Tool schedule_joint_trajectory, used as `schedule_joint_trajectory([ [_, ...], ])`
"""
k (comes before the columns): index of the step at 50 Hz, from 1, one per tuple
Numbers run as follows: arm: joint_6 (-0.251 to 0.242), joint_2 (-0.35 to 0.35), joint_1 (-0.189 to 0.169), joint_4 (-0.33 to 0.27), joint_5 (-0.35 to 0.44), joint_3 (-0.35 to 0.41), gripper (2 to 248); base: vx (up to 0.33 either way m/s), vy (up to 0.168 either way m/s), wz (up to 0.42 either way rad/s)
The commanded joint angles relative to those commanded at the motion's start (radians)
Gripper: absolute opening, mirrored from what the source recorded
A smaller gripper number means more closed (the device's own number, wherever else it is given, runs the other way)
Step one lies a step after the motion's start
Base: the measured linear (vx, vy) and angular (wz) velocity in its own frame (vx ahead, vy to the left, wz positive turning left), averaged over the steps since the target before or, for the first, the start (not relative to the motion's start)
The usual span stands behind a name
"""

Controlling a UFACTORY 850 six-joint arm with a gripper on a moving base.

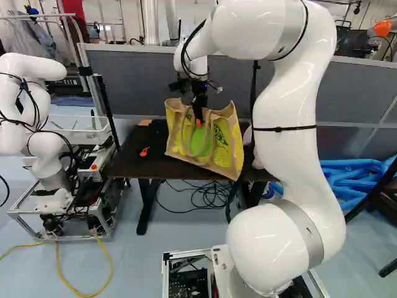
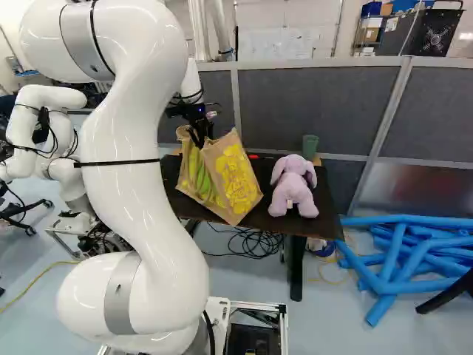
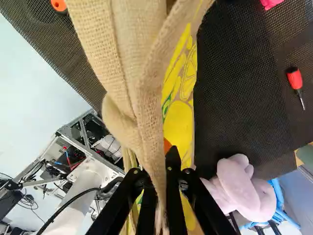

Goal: Pick up the bag on the ground and place it on the table

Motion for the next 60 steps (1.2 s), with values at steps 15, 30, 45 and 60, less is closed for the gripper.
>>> schedule_joint_trajectory([
  [15, 0.000, 0.000, 0.000, 0.000, 0.000, 0.000, 89, 0.000, 0.000, 0.000],
  [30, 0.000, 0.000, 0.000, 0.000, 0.000, 0.000, 197, 0.000, 0.000, 0.000],
  [45, 0.000, 0.015, 0.000, 0.000, 0.000, 0.003, 247, 0.000, 0.000, 0.000],
  [60, 0.000, 0.063, 0.001, 0.000, 0.000, 0.017, 247, 0.000, 0.000, 0.000],
])
